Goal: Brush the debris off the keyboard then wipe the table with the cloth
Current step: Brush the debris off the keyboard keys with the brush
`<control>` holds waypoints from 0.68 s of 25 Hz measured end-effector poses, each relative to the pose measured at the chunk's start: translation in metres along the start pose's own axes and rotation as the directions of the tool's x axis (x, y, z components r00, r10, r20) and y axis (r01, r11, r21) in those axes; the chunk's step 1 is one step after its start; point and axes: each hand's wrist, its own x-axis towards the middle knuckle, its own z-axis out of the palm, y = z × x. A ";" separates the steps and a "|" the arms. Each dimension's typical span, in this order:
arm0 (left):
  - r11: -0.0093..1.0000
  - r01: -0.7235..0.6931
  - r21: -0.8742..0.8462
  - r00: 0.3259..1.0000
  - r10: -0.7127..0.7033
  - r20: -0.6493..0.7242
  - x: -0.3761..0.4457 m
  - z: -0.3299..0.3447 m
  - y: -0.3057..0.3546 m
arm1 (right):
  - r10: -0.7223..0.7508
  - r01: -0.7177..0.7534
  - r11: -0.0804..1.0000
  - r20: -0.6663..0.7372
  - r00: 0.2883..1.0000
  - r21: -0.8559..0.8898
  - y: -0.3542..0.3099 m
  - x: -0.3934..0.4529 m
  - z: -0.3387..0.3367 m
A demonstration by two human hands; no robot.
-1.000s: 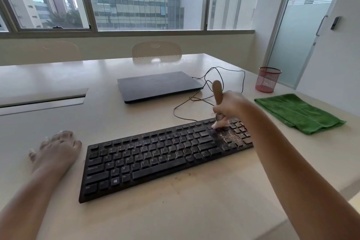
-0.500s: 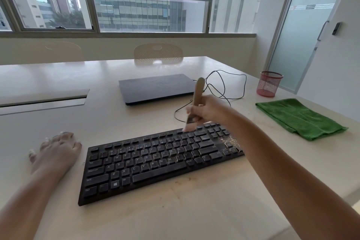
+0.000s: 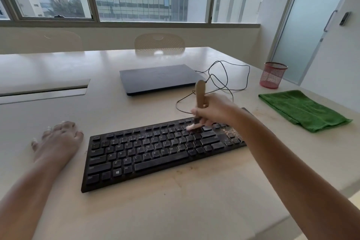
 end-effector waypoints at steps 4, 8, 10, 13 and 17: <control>1.000 -0.005 0.004 1.000 0.005 0.012 0.002 0.002 -0.003 | -0.118 0.112 0.990 -0.069 0.991 -0.081 -0.020 -0.003 0.005; 1.000 -0.021 -0.003 1.000 0.021 0.012 0.005 0.003 -0.007 | -0.107 0.110 0.973 0.022 0.994 -0.205 -0.025 0.004 0.028; 1.000 0.005 -0.002 1.000 -0.005 0.014 0.002 0.002 -0.002 | 0.057 -0.109 0.923 -0.149 0.987 -0.368 -0.014 0.015 0.008; 1.000 0.001 0.004 1.000 -0.001 0.004 0.000 0.001 -0.003 | -0.094 0.076 0.982 -0.100 0.990 -0.173 -0.020 0.014 0.012; 1.000 -0.003 0.011 1.000 0.002 0.013 0.003 0.002 -0.003 | -0.101 0.082 0.989 0.156 0.982 0.127 -0.027 0.001 0.022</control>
